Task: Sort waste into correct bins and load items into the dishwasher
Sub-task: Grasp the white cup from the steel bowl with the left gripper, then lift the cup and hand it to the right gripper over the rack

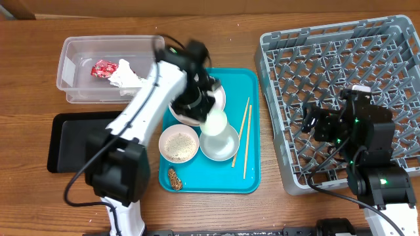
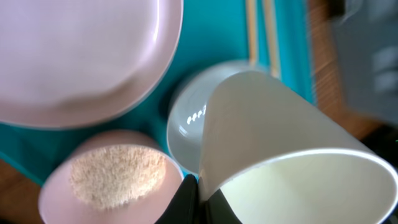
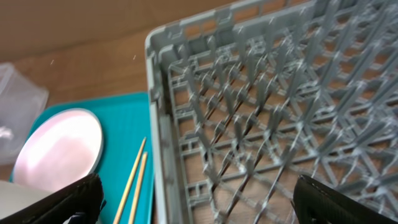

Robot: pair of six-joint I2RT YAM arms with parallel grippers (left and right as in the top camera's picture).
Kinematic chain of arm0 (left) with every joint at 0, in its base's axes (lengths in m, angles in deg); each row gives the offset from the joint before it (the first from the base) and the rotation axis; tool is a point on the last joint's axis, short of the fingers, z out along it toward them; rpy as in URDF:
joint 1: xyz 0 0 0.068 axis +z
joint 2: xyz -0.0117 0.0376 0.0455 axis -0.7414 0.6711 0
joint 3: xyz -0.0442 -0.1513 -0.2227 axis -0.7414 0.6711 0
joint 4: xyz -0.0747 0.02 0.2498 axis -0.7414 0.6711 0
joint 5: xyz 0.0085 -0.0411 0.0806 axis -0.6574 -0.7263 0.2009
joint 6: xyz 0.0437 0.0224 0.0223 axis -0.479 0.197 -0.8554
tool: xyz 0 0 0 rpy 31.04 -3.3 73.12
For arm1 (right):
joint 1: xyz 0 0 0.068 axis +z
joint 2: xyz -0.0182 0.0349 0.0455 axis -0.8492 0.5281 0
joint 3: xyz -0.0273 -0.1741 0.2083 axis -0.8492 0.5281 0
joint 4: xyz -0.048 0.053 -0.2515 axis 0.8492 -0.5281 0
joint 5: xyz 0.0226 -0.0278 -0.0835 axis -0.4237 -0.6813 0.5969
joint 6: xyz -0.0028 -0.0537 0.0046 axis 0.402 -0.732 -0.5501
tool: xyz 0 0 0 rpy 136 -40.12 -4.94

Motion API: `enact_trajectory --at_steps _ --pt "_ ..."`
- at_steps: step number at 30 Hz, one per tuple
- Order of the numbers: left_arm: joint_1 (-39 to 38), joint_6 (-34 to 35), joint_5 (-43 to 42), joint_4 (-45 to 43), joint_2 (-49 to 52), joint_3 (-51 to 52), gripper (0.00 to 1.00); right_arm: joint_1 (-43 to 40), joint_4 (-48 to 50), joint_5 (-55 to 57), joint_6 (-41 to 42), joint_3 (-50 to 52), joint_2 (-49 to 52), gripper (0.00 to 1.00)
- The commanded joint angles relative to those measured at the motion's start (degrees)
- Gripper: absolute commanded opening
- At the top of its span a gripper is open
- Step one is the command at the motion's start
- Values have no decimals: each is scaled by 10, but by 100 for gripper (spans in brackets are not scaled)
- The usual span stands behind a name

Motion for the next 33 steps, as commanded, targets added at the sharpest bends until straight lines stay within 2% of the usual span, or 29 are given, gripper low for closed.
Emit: enact_trajectory --at_steps 1,3,6,7,10,14,16,21,27,33 --pt "46 -30 -143 -18 2 -65 4 -2 22 44 1 -14 10 100" --pt "71 -22 -223 -79 2 -73 4 -2 50 45 16 -14 28 100" --pt "99 37 -369 -198 6 -68 4 -2 95 32 58 -14 68 100" --pt "104 60 -431 -245 11 -67 4 -2 115 -3 61 -14 88 100" --pt "104 74 -532 -301 26 -66 4 -2 176 -166 42 -14 139 100" --pt "101 59 -599 -303 42 -63 4 -2 273 -450 -27 -14 207 100" --pt "101 55 -635 -302 51 -63 4 -2 319 -544 -50 -14 240 100" --pt "101 55 -657 -296 69 -63 4 -2 397 -615 -52 -14 284 100" --pt "100 55 -648 -272 76 -61 4 -2 474 -623 -52 -14 298 100" --pt "97 51 -578 -225 76 -61 4 -2 535 -607 -67 -14 300 100"
